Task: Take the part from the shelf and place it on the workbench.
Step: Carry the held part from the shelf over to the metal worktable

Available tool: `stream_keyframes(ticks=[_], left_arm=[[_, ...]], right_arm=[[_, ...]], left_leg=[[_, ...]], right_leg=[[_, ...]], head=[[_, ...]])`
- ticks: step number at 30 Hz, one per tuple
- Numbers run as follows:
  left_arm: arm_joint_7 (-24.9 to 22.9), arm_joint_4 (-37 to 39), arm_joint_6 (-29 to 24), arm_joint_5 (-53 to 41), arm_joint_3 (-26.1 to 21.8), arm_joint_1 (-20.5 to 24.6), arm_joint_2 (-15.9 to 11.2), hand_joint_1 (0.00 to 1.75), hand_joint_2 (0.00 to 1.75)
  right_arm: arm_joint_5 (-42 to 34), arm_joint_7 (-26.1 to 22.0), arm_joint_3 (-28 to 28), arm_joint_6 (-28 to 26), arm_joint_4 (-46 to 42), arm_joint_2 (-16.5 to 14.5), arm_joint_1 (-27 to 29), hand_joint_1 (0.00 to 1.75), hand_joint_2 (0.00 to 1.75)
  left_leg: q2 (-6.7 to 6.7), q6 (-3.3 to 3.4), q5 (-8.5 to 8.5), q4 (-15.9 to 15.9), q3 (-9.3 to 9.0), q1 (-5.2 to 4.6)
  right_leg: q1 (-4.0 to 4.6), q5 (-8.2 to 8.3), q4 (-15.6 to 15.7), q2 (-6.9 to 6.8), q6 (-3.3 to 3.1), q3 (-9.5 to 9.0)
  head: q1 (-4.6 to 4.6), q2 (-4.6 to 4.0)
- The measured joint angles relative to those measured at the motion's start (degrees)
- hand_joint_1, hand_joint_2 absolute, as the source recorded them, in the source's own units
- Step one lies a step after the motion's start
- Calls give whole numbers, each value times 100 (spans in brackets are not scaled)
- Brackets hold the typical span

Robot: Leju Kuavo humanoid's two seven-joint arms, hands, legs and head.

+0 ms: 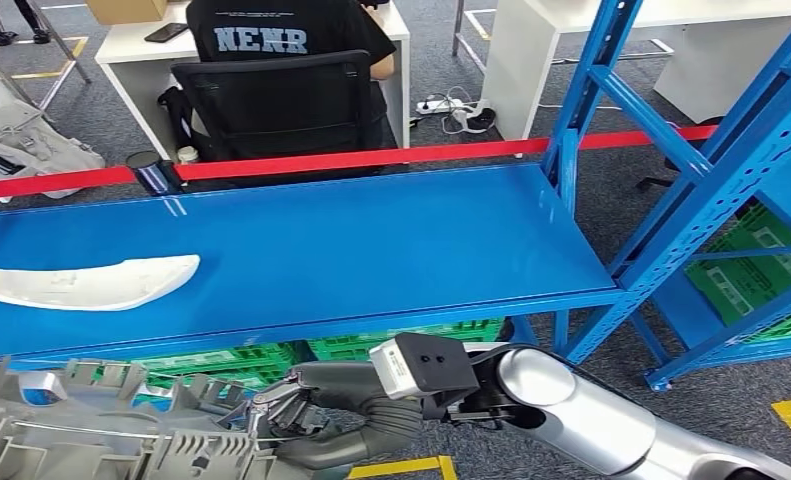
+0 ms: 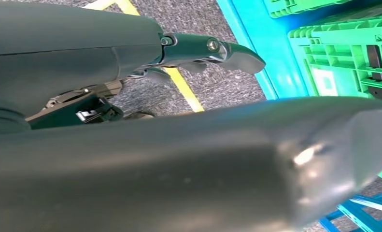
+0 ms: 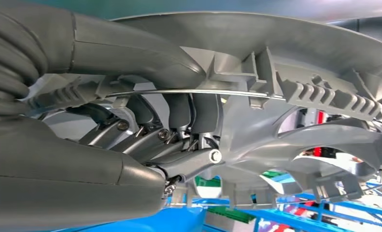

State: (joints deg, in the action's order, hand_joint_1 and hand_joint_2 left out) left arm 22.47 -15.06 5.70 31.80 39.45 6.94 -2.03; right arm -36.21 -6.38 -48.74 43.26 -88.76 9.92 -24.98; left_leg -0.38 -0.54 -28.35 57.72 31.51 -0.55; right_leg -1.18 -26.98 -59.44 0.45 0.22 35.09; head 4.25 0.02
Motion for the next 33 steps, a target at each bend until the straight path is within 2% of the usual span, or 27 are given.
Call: stream_keyframes(ticks=[14, 19, 22, 26, 27, 28, 30, 31, 32, 33], left_arm=[[40, 0, -81, 43, 0, -7, -1, 0, 0], [85, 1, -25, 10, 0, -18, -16, 0, 0], [94, 2, 11, 29, 0, -31, -34, 0, 0], [99, -2, 20, 44, 0, -50, -48, 0, 0], [101, -5, 20, 44, 0, -49, -48, 0, 0], [102, -9, 20, 44, 0, -49, -46, 0, 0], [101, -13, 20, 43, 0, -54, -42, 0, 0], [96, -13, 20, 43, 0, -60, -39, 0, 0], [91, -13, 20, 42, 0, -64, -38, 0, 0], [87, -14, 20, 42, 0, -65, -37, 0, 0]], right_arm=[[53, -114, 383, -222, -320, 1, 246, 175, 175], [369, -277, 474, -395, -414, 10, 292, 175, 175], [578, -337, 509, -500, -469, 15, 334, 175, 175], [634, -355, 561, -527, -531, 19, 377, 175, 175], [637, -365, 573, -532, -547, 23, 384, 175, 175], [635, -380, 585, -535, -557, 30, 391, 175, 175], [629, -403, 597, -540, -562, 48, 413, 175, 175], [627, -407, 600, -540, -562, 57, 429, 175, 175], [627, -407, 603, -540, -562, 68, 447, 175, 175], [627, -405, 607, -540, -562, 78, 461, 175, 175]], left_leg=[[0, 0, -1, 0, 0, 0], [0, 17, -13, 17, 5, -13], [0, 44, -28, 36, 13, -24], [11, 115, 56, -26, -1, -3], [23, 150, 99, -80, -12, 17], [37, 179, 139, -128, -15, 37], [57, 207, 172, -137, 17, 42], [63, 203, 176, -123, 41, 41], [68, 199, 180, -102, 65, 42], [70, 191, 182, -76, 92, 46]], right_leg=[[0, 0, 0, 1, 0, 0], [-12, 6, 14, 0, 10, -4], [-21, 10, 19, -2, 31, -6], [-13, 26, 36, 4, 111, -16], [-2, -63, -49, 3, 124, 18], [10, -219, -248, 1, 131, 98], [14, -642, -955, -6, 135, 381], [16, -785, -1297, -6, 141, 510], [14, -829, -1490, -7, 145, 564], [12, -764, -1462, -10, 147, 510]], head=[[0, -1], [0, -2], [1, -1], [0, -1], [-4, -1], [-10, 0], [-22, -1], [-24, -1], [-24, -2], [-24, -2]])
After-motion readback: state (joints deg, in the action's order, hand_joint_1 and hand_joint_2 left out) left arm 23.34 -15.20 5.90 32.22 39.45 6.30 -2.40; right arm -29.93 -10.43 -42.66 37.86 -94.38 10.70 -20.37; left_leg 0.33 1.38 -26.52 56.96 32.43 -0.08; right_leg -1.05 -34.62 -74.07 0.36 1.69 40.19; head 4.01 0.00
